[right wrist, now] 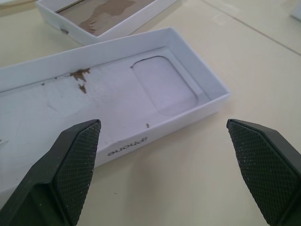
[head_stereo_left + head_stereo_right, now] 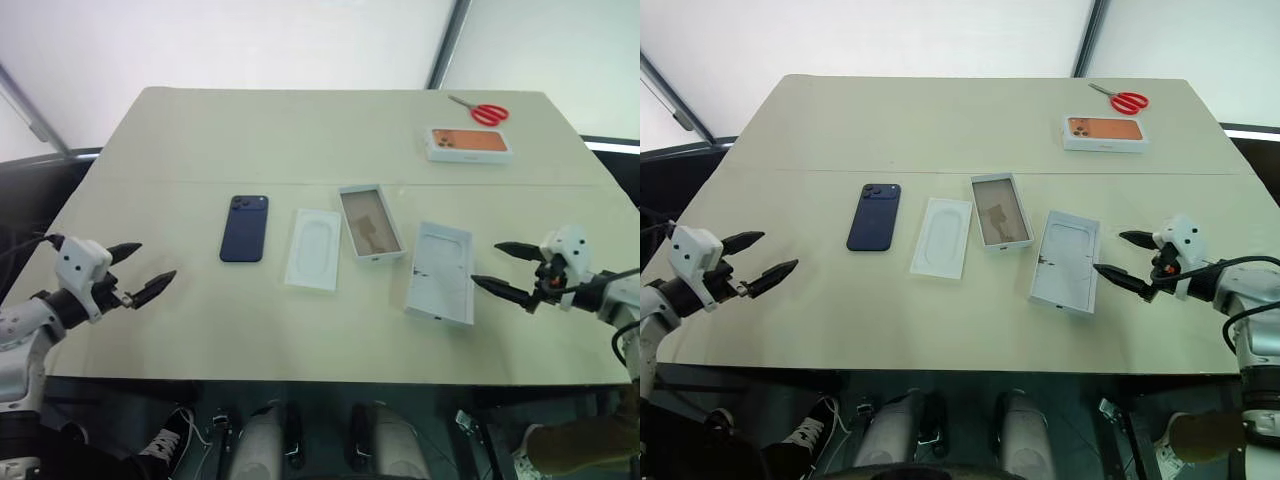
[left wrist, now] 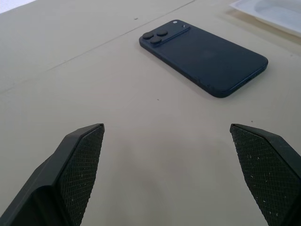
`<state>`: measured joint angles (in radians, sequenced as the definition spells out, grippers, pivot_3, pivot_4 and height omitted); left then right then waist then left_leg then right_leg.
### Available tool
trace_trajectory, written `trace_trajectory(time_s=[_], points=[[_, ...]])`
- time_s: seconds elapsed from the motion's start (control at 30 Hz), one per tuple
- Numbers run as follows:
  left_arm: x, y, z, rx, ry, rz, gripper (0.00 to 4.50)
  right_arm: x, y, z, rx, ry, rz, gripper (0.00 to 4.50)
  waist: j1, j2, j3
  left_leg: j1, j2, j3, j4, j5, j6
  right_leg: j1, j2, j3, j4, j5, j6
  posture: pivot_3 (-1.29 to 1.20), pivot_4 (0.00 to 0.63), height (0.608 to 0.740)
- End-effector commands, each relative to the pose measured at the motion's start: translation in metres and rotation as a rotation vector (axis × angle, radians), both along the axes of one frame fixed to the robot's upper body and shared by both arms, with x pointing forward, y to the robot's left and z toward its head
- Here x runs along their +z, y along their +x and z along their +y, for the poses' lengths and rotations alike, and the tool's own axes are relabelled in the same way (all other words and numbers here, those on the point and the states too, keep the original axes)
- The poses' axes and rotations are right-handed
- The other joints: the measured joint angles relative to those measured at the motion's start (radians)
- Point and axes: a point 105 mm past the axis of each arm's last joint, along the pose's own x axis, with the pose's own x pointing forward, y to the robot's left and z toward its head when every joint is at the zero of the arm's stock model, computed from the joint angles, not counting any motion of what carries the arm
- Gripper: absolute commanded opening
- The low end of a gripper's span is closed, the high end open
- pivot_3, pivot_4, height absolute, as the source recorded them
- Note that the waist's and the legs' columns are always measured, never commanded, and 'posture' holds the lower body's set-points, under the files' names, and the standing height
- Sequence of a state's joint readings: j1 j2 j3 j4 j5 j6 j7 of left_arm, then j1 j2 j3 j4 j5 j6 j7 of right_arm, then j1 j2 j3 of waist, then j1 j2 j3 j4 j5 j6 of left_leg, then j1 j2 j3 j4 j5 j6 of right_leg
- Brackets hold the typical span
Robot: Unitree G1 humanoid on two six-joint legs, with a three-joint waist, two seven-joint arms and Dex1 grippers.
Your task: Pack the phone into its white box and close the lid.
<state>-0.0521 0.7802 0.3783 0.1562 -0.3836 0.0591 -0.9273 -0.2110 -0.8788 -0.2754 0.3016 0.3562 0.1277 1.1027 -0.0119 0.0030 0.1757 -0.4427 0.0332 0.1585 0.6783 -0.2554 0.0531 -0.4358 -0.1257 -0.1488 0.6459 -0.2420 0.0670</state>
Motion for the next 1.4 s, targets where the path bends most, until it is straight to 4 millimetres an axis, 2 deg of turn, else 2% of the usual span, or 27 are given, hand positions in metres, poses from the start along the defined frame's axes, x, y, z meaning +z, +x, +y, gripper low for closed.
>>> trace_trajectory(time_s=[0.03, 0.23, 0.63, 0.8, 1.1, 1.17, 1.23, 1.33, 1.4], points=[[0.016, 0.002, 0.0, -0.001, 0.002, -0.07, 4.5, 0.019, 0.002, -0.005, -0.025, -0.005, -0.067, 4.47, 0.0, 0.0, 0.0, 0.0, 0.0, 0.0, 0.0, 0.0, 0.0, 0.0, 0.0, 0.0, 0.0, 0.0, 0.0, 0.0, 0.15, 0.738], [0.015, 0.008, -0.008, -0.016, 0.024, -0.084, 4.5, 0.027, 0.01, -0.013, -0.099, 0.044, -0.105, 4.47, 0.0, 0.0, 0.0, 0.0, 0.0, 0.0, 0.0, 0.0, 0.0, -0.002, 0.0, 0.0, 0.0, 0.0, 0.0, 0.0, 0.15, 0.738], [0.015, 0.008, -0.01, -0.027, 0.005, -0.075, 4.5, 0.021, 0.013, -0.007, -0.084, 0.037, -0.102, 4.47, 0.0, 0.001, 0.0, 0.0, 0.0, 0.0, -0.001, 0.001, -0.001, 0.001, 0.0, 0.0, 0.0, 0.0, 0.0, 0.0, 0.15, 0.738], [0.008, 0.01, -0.015, -0.021, 0.028, -0.033, 4.5, 0.02, 0.017, -0.001, -0.069, 0.039, -0.104, 4.47, 0.001, 0.001, 0.0, 0.0, -0.001, 0.0, -0.001, 0.001, -0.001, 0.001, 0.0, 0.0, 0.0, 0.0, 0.0, 0.0, 0.15, 0.738], [0.014, 0.018, -0.02, 0.005, -0.004, -0.015, 4.5, 0.019, 0.019, 0.004, -0.051, 0.039, -0.101, 4.47, 0.001, 0.0, 0.001, 0.0, -0.001, 0.0, 0.0, 0.002, -0.002, 0.002, 0.001, 0.0, 0.0, 0.0, 0.0, 0.0, 0.15, 0.738], [0.015, 0.022, -0.028, -0.008, -0.017, -0.006, 4.5, 0.021, 0.02, 0.012, -0.023, 0.021, -0.106, 4.47, 0.001, 0.0, 0.0, 0.0, -0.001, 0.0, 0.0, 0.002, -0.003, 0.002, 0.001, 0.0, 0.0, 0.0, 0.0, 0.0, 0.15, 0.738], [0.016, 0.026, -0.044, -0.028, -0.072, 0.02, 4.5, 0.028, 0.02, 0.027, 0.05, -0.013, -0.116, 4.47, 0.001, 0.001, 0.001, 0.0, -0.001, 0.001, 0.0, 0.003, -0.004, 0.002, 0.001, 0.0, 0.0, 0.0, 0.001, 0.0, 0.15, 0.738], [0.017, 0.032, -0.075, -0.074, -0.186, 0.095, 4.5, 0.035, 0.018, 0.048, 0.149, -0.083, -0.121, 4.47, 0.002, 0.001, 0.001, 0.0, 0.0, 0.0, 0.0, 0.004, -0.002, 0.003, 0.001, 0.0, 0.001, 0.0, 0.001, 0.0, 0.15, 0.738], [0.026, 0.041, -0.106, -0.117, -0.335, 0.138, 4.5, 0.043, 0.016, 0.068, 0.25, -0.125, -0.125, 4.47, 0.005, 0.001, 0.001, 0.0, 0.0, 0.0, 0.0, 0.005, -0.001, 0.003, 0.002, 0.0, 0.001, 0.0, 0.001, 0.0, 0.15, 0.738]])
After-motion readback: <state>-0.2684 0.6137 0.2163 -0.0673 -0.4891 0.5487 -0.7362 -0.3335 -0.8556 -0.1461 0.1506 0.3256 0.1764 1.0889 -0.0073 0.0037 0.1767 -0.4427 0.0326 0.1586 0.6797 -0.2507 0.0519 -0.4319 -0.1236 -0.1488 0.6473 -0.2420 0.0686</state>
